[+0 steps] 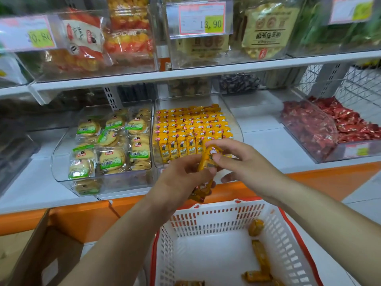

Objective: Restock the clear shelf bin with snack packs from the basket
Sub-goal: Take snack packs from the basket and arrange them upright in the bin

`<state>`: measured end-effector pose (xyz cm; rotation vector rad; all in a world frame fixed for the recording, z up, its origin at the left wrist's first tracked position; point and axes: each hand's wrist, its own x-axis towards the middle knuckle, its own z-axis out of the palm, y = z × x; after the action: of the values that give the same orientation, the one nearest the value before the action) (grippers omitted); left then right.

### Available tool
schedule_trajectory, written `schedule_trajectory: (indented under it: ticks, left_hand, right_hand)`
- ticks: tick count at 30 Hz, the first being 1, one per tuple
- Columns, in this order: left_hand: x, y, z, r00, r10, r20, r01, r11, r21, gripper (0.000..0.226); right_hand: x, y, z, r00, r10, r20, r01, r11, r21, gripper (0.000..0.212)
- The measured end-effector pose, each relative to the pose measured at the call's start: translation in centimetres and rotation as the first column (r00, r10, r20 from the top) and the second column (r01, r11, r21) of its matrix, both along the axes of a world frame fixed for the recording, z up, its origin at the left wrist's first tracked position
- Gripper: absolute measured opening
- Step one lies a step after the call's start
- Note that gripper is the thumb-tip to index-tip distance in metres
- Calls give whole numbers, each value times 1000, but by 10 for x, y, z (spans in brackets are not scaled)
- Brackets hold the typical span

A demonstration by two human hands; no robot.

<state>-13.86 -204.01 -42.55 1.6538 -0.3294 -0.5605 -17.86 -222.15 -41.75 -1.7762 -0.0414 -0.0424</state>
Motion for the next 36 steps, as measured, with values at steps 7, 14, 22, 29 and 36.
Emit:
schedule_trajectory:
  ticks: [7,14,22,29,36]
  left_hand:
    - [10,0,1,967,256,-3,-255,964,-80,63]
    - [14,-4,-1,948,301,106,-294,952,-80,50]
    - [18,-16,9,911,383,151,-369,922,-114,38]
    - [50,-20,14,819,414,397,-472,880,56,37]
    - [104,-40,-18,840,131,526,-403,801,444,41]
  right_hand:
    - [-2,-15,-15,996,-53,-70,49,997,-58,16]
    - [7,-2,-24,999,16,-48,-27,968,-249,17]
    - [19,-9,-26,999,7,40,4,967,-254,12]
    - [38,-57,-26,911,-220,349,355,849,-392,29]
    - [48,-73,-56,954,-276,114,297,826,-479,81]
